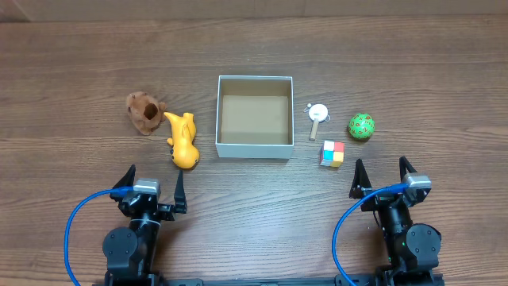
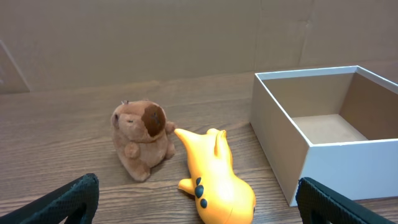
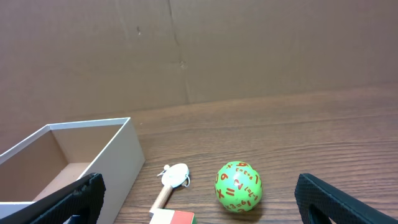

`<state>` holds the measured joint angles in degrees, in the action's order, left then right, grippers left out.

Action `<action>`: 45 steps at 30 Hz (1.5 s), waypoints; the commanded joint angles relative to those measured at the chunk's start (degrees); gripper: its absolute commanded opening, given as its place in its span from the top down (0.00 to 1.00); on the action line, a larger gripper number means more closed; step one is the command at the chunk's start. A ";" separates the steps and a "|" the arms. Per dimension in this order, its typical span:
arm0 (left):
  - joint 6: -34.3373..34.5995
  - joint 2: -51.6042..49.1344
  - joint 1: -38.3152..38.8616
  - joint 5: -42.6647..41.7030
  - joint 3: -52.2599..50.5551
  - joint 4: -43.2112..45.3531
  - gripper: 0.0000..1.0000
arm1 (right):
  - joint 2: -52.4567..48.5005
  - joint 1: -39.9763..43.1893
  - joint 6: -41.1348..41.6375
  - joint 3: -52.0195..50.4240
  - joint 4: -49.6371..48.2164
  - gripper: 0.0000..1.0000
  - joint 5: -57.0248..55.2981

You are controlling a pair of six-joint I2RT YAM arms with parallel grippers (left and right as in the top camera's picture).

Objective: Pack container

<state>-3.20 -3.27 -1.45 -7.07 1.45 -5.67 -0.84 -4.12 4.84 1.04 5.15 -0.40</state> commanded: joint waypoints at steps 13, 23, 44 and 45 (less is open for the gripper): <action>-0.68 0.07 0.35 0.00 -0.33 0.11 0.00 | 0.66 0.35 -0.17 -0.59 -0.33 0.00 0.09; -0.66 0.07 0.37 0.00 -0.33 0.11 0.00 | 0.66 0.35 -0.17 -0.59 -0.33 0.00 0.09; -0.66 0.04 0.35 0.00 -0.33 0.11 0.00 | 0.24 0.35 2.23 2.95 -1.90 0.00 -0.39; -0.68 0.07 0.37 0.00 -0.33 0.11 0.00 | -0.17 0.35 2.89 3.87 -0.76 0.00 -1.73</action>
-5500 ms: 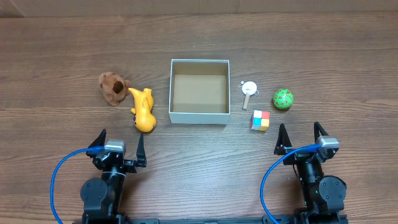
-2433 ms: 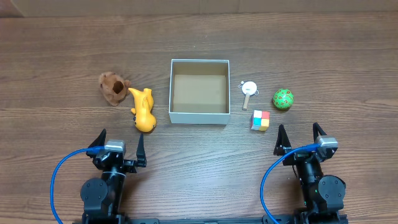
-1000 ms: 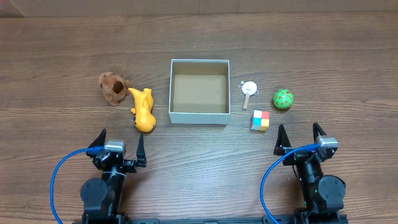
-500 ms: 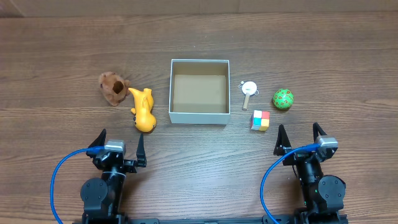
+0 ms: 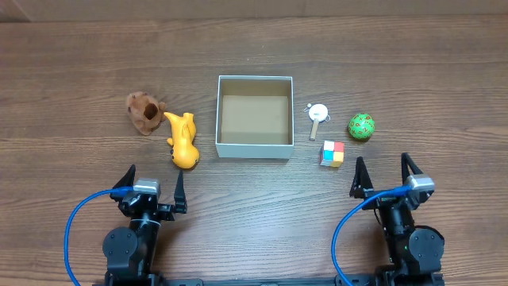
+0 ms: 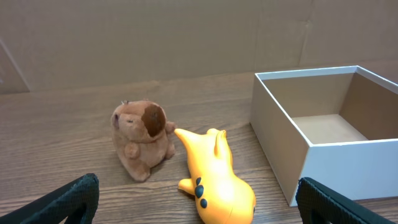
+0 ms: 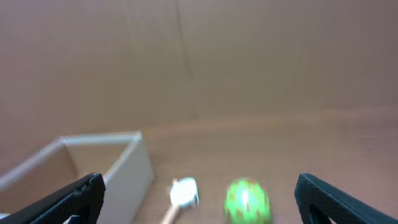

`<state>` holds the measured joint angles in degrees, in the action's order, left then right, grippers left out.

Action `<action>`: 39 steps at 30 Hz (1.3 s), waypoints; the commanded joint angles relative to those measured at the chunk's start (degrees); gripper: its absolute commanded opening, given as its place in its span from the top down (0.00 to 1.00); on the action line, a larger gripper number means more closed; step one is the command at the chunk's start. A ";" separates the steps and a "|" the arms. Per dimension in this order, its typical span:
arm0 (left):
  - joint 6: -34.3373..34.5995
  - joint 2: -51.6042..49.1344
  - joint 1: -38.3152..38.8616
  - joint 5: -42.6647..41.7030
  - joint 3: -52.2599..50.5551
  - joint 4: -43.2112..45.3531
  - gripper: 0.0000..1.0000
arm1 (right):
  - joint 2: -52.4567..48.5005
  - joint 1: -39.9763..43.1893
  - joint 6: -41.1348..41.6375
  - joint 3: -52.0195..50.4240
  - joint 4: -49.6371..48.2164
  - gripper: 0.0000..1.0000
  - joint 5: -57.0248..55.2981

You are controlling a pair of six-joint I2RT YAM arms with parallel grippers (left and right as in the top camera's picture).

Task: Pack container
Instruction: 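Move right gripper over the small Rubik's cube and lower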

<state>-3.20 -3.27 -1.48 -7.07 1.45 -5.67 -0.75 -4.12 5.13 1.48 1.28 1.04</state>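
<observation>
An open white box (image 5: 255,117) stands at the table's middle, empty. Left of it lie a yellow toy (image 5: 183,141) and a brown plush (image 5: 144,112); both also show in the left wrist view, yellow toy (image 6: 215,177), plush (image 6: 142,137), box (image 6: 329,143). Right of the box are a white-headed stick (image 5: 317,116), a green ball (image 5: 361,125) and a coloured cube (image 5: 332,152). My left gripper (image 5: 152,186) is open near the front edge. My right gripper (image 5: 382,178) is open just below the cube; its view is blurred, showing the ball (image 7: 247,200).
Blue cables loop from both arm bases at the front edge. A brown cardboard wall (image 6: 155,37) stands behind the table.
The right gripper has shifted slightly, and its wrist view is now blurred with the ball and stick lower in frame and the cube gone from it. The left arm and the objects are unchanged.
</observation>
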 commanded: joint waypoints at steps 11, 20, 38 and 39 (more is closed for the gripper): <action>-0.66 0.07 0.39 0.00 -0.33 0.11 0.00 | -41.20 0.35 2.14 42.56 27.89 0.00 -7.39; -0.66 0.07 0.39 0.00 -0.33 0.11 0.00 | -75.23 0.35 2.16 78.79 59.67 0.00 2.19; -0.68 0.07 0.39 0.00 -0.33 0.11 0.00 | -85.42 -5.90 3.39 71.80 63.30 0.10 3.58; -0.68 0.07 0.39 0.00 -0.33 0.11 0.00 | -85.42 -6.80 4.33 70.71 62.27 0.09 2.62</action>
<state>-3.20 -3.27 -1.48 -7.07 1.41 -5.65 -86.21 -8.36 7.53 75.24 65.58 4.62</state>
